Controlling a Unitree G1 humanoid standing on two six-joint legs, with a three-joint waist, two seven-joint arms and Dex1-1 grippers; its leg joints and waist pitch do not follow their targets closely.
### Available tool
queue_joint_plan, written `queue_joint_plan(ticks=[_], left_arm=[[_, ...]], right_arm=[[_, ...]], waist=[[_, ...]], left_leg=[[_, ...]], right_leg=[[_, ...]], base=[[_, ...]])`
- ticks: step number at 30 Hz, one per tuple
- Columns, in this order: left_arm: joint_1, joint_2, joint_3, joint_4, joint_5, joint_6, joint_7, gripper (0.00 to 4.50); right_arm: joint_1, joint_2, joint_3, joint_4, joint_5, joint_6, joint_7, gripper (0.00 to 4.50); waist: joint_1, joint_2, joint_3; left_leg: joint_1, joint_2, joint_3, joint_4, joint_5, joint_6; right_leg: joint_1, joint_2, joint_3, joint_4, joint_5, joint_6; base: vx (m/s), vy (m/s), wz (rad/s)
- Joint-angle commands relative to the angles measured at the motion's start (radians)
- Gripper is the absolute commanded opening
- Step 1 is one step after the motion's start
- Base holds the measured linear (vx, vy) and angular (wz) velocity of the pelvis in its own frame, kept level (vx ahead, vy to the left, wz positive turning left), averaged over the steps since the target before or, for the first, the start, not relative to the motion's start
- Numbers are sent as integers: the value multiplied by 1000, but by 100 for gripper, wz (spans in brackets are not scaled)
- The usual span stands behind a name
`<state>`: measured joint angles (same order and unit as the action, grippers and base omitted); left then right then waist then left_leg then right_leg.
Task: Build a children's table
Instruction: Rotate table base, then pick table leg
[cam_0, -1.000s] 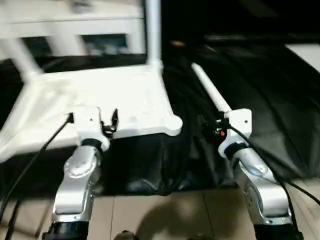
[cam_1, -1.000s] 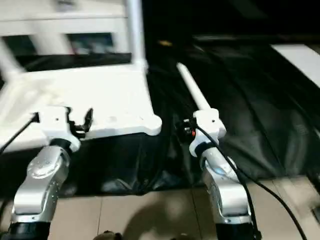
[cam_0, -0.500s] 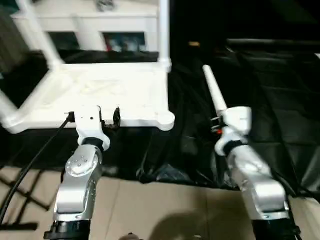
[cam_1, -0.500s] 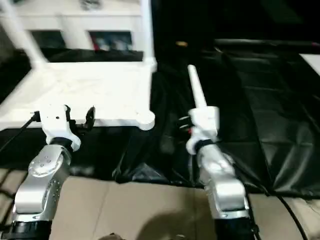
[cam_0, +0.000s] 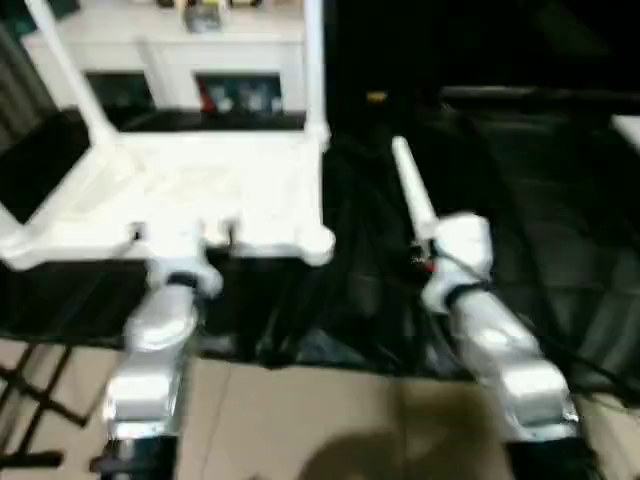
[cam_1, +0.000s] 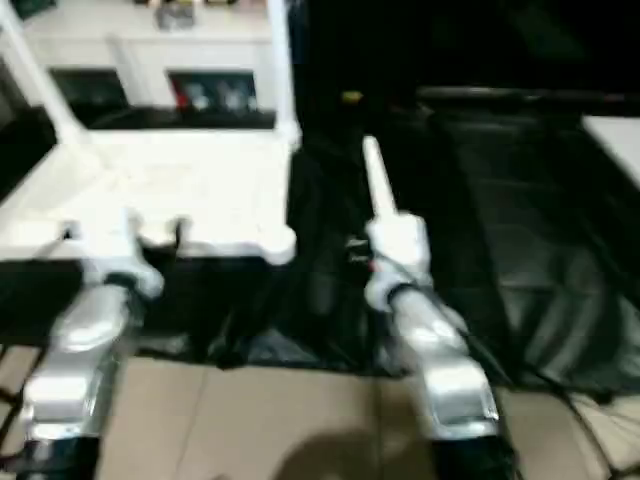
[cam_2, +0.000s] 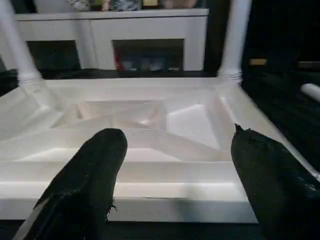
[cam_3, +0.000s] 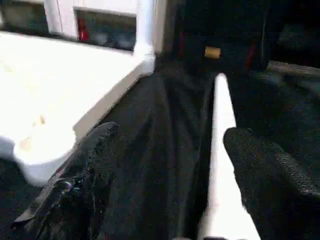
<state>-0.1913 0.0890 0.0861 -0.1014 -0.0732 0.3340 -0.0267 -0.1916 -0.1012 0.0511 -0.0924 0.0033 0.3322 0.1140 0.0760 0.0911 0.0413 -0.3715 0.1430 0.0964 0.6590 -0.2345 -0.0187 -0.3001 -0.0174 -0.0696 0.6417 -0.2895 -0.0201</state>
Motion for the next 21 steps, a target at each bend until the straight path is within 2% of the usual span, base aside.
queue_joint_plan(ticks=[1,2,3,4,5,6,7,8,9,10,11,12,13,14,15,16,17,18,19,20,21], left_arm=[[0,8,14,-2,-5,10,1,387],[1,8,12,-2,-4,9,1,387],[2,8,12,-2,-4,9,1,387],[3,7,13,-2,-3,8,-1,387],[3,6,12,0,-2,6,-1,387],[3,6,12,0,-2,6,-1,387],[4,6,11,2,0,4,-1,387],[4,6,10,3,0,4,0,387],[3,6,9,3,1,4,0,387],[3,7,8,3,1,4,0,387],[2,7,6,4,2,4,-1,387],[2,8,4,4,3,4,-3,387],[1,9,3,5,5,5,-6,387],[0,14,-4,7,9,5,-13,387],[0,14,-4,7,9,5,-13,387],[2,21,-18,7,13,-12,-30,387],[3,31,-31,4,10,0,-53,387],[3,43,-49,2,3,10,-87,392],[3,43,-49,2,3,10,-87,394],[6,50,-58,-7,-17,0,-127,416],[8,67,-73,-20,-43,-7,-187,422]], right_arm=[[-23,19,-5,5,15,-26,-2,363],[-29,23,-12,3,20,-29,-5,363],[-30,24,-13,3,21,-29,-7,363],[-34,24,-14,8,2,-43,-35,363],[-44,20,-15,13,-26,-21,-71,363],[-44,19,-15,13,-28,-19,-74,363],[-56,19,-31,17,6,60,-54,363],[-59,22,-43,18,49,103,-19,363],[-58,22,-47,17,74,113,9,363],[-57,26,-55,12,81,129,8,363],[-58,35,-72,14,59,120,-29,363],[-61,34,-77,17,47,112,-41,363],[-64,31,-79,21,42,104,-45,363],[-71,32,-92,28,63,112,-41,363],[-71,32,-92,28,63,112,-41,363],[-80,36,-112,35,89,126,-44,363],[-91,37,-122,40,107,140,-41,363],[-105,33,-132,46,123,158,-34,381],[-105,33,-132,46,123,158,-34,392],[-121,25,-138,58,120,183,-38,399],[-145,18,-147,75,122,213,-38,403]], waist=[[-44,16,-42],[-74,14,-62],[-79,16,-58],[-86,9,-58],[-87,-1,-47],[-89,-9,-48],[-86,-52,-43],[-44,-85,-36],[-33,-93,-55],[-25,-85,-54],[-28,-74,-44],[-28,-63,-50],[-29,-49,-50],[-36,-8,-48],[-76,21,-40],[-91,36,-60],[-102,27,-71],[-103,16,-71],[-103,16,-71],[-92,-15,-79],[-71,-60,-79]], left_leg=[[50,102,-77,-133,-29,147],[150,167,-140,-151,-228,213],[154,168,-151,-148,-232,304],[153,165,-146,-143,-203,348],[136,141,-116,-144,-170,390],[135,124,-101,-140,-162,390],[86,50,-38,-116,-220,324],[-1,-54,25,10,-204,243],[-54,-31,0,76,-79,168],[-70,-34,-8,79,-34,141],[-87,-22,-15,69,10,111],[-85,-13,-16,50,39,98],[-74,-6,-9,-9,81,106],[-16,29,-4,-78,83,99],[31,87,-77,-136,-84,137],[117,121,-114,-140,-168,170],[153,150,-154,-131,-104,281],[148,153,-154,-105,134,400],[148,153,-154,-105,134,400],[119,127,-131,-49,647,470],[16,9,-62,2,623,323]], right_leg=[[-10,-30,6,-45,-208,-114],[-80,-48,15,42,-143,-85],[-110,-55,19,78,-80,-15],[-124,-62,22,87,-48,16],[-133,-70,23,86,3,47],[-134,-73,27,66,34,43],[-82,-102,59,-36,93,2],[28,-191,165,-145,-217,-30],[82,-225,195,-147,-412,-90],[89,-210,184,-137,-417,-93],[85,-201,168,-139,-359,-146],[88,-190,150,-139,-321,-182],[79,-137,106,-137,-268,-208],[53,-105,49,-142,-270,-183],[9,-32,6,-61,-224,-118],[-49,-29,1,-3,-182,-105],[-92,-45,10,55,-77,-47],[-133,-63,24,77,-8,28],[-133,-63,24,77,-8,28],[-154,-116,78,33,182,93],[-82,-152,116,-32,446,85]], base=[[140,66,-2],[156,57,2],[125,29,9],[125,29,9],[96,5,7],[80,-54,3],[80,-54,3],[54,-92,6],[67,-92,3],[67,-92,3],[102,-62,-7],[106,-8,-1],[106,-8,-1],[125,54,0],[173,85,-2],[173,85,-2],[167,64,1],[113,30,4],[113,30,4],[80,-22,-6],[0,0,0]])
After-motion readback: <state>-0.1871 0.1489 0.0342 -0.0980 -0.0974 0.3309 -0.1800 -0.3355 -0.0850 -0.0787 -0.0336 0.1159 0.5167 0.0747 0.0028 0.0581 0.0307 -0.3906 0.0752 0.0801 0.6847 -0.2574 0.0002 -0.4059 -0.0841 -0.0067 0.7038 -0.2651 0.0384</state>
